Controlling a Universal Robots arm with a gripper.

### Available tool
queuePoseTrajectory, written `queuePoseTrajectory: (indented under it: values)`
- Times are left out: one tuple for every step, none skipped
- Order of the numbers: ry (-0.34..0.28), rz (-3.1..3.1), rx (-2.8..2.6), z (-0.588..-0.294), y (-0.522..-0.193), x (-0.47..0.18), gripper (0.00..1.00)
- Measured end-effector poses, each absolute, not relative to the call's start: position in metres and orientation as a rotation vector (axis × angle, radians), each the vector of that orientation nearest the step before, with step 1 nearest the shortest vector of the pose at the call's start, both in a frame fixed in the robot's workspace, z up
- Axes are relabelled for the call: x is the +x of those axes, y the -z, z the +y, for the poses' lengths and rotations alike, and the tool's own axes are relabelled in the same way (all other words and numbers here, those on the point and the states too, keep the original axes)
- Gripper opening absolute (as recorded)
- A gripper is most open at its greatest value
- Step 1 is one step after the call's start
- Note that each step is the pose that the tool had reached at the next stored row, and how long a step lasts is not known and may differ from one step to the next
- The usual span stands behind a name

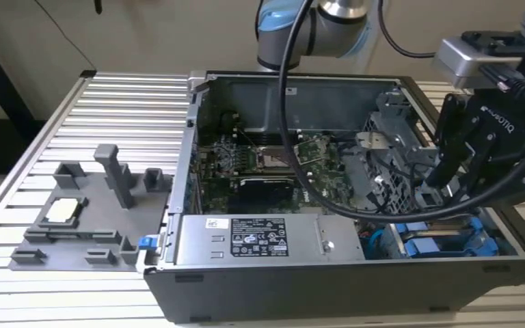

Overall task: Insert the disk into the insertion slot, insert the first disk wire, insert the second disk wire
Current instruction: 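Insert the disk into the insertion slot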

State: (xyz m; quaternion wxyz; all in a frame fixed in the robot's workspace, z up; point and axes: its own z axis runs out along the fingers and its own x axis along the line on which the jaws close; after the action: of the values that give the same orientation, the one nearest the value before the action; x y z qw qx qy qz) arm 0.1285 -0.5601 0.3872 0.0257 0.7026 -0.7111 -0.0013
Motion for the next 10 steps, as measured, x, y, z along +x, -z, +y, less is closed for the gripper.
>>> queuePoseTrajectory:
  values:
    - [0.002, -2.197, 2.171, -0.5596, -0.3902, 0.1286, 0.47]
    - [-0.001, -2.196, 2.170, -0.5591, -0.3929, 0.1286, 0.47]
    - [-0.003, -2.195, 2.169, -0.5584, -0.3945, 0.1286, 0.47]
    - [-0.003, -2.195, 2.169, -0.5576, -0.3954, 0.1285, 0.47]
    - [-0.004, -2.195, 2.169, -0.5572, -0.3961, 0.1283, 0.47]
    - [-0.006, -2.196, 2.169, -0.5569, -0.3964, 0.1281, 0.47]
    - [-0.008, -2.197, 2.170, -0.5568, -0.3965, 0.1280, 0.47]
    - [-0.012, -2.199, 2.172, -0.5566, -0.3964, 0.1279, 0.47]
    - [-0.022, -2.203, 2.176, -0.5564, -0.3965, 0.1277, 0.47]
    - [-0.037, -2.211, 2.183, -0.5564, -0.3965, 0.1274, 0.47]
